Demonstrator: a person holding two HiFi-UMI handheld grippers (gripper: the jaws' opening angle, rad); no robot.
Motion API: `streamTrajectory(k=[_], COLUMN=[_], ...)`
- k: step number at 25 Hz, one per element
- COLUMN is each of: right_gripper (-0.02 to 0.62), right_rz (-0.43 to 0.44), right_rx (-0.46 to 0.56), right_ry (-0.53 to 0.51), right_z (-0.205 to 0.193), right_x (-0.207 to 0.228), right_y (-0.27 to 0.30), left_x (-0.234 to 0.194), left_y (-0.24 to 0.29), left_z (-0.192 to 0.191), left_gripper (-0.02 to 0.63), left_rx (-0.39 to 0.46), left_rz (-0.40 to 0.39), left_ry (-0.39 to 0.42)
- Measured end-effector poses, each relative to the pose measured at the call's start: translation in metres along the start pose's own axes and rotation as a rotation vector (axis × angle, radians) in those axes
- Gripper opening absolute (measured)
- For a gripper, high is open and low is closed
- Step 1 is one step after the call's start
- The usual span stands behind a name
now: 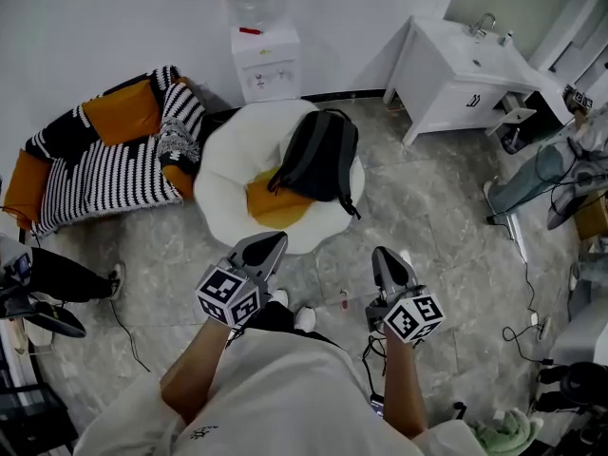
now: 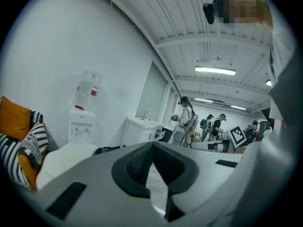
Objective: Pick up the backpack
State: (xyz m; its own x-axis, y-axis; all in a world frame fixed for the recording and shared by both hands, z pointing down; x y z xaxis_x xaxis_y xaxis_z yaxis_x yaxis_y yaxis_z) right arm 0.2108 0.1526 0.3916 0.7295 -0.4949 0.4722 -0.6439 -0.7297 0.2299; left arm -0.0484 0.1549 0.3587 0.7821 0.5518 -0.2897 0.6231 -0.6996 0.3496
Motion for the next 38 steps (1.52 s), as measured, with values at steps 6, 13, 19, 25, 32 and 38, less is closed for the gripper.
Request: streamTrajectory(k=[6,13,19,25,32,38], right_gripper=[0.002,0.003,0.003,0.003,0.003,0.003], right_rz=[-0.027,-0.073,-0.071,-0.072,-0.130,-0.155], right_rx=[-0.007,0.002,0.014,0.005,0.006,0.000], right_ry=[0.008,0.013,0.006,-0.010,-0.012,-0.011], right_z=[0.001,0.020,0.040,0.059,0.070,0.070], right_x=[0.006,0.023,0.025,0.023,0.026,0.027], right_y=[0.008,0.034,0.086,0.135,0.170,0.185], left_x=[-0.014,-0.045,-0.086,-0.129,-0.175,-0.191], left_y=[0.017,0.051,0.076,0.101,0.126,0.137], left_z=[0.003,0.027,0.050,0.066,0.070,0.078], left_gripper=[-0.002,-0.002,-0.002,-0.002,-0.002,-0.002], left_rx=[-0.002,-0.012,-0.019,-0.048,-0.101,-0.101], left_rz=[-0.023,-0.056,-0.082,-0.094,-0.118,-0.153], left_ry=[-0.022,-0.005,0.002,0.002,-0.016,-0.013])
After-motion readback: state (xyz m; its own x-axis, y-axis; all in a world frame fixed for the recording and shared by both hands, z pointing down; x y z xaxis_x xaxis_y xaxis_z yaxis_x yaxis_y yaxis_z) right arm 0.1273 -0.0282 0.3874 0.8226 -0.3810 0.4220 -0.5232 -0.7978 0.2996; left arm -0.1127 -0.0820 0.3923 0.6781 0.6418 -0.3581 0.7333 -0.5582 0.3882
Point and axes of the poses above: the fingertips, and each gripper's own axes: y forward along the fingers, x to its right, z out of its top, the point moved 5 cm from there along -y, backward along the fingers, and after that the axes turned 9 degrees about -x, right-handed, at the moved point
